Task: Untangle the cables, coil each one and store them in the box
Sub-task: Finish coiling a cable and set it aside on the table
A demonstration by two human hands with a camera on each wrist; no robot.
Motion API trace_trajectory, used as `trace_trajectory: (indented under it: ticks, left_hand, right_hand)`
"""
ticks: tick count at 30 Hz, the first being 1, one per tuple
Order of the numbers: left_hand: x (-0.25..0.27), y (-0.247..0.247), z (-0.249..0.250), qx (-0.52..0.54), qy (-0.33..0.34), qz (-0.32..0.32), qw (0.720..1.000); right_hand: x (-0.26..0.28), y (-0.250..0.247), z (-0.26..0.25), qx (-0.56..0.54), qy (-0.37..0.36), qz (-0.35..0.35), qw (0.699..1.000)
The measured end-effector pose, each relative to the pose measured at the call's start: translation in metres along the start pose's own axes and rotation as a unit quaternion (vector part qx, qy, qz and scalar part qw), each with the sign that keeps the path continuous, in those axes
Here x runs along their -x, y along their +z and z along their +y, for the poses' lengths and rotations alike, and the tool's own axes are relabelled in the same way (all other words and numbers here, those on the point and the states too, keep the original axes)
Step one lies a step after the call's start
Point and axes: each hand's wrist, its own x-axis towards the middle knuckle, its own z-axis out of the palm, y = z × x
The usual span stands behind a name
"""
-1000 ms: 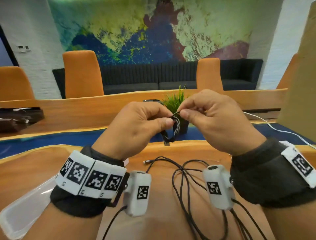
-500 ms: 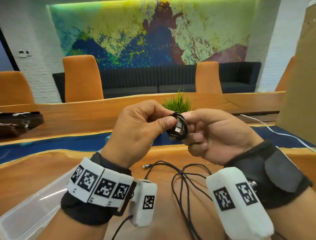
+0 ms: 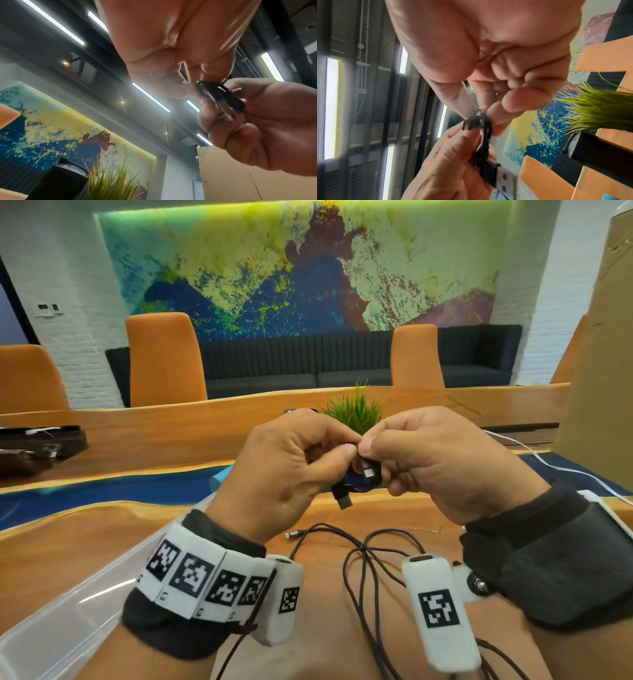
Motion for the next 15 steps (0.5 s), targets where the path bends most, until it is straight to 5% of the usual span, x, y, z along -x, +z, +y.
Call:
trace_trajectory:
  ticks: [5, 11, 15]
  left_hand:
    - [-0.001, -0.004, -0.009, -0.039, -0.031, 0.008, 0.999]
    - [-0.002, 0.0, -0.012, 0.009, -0.056, -0.009, 0.998]
    - [-0.001, 0.002, -0.007, 0.11, -0.081, -0.035, 0.99]
  right_hand:
    - [0.005, 0.002, -0.004, -0.045, -0.094, -0.009, 0.995]
    - [0.003, 0.013, -0.001, 0.171, -0.257, 0.096, 0.946]
    - [0.0, 0.009, 0.001, -0.047, -0.135, 0.088, 0.986]
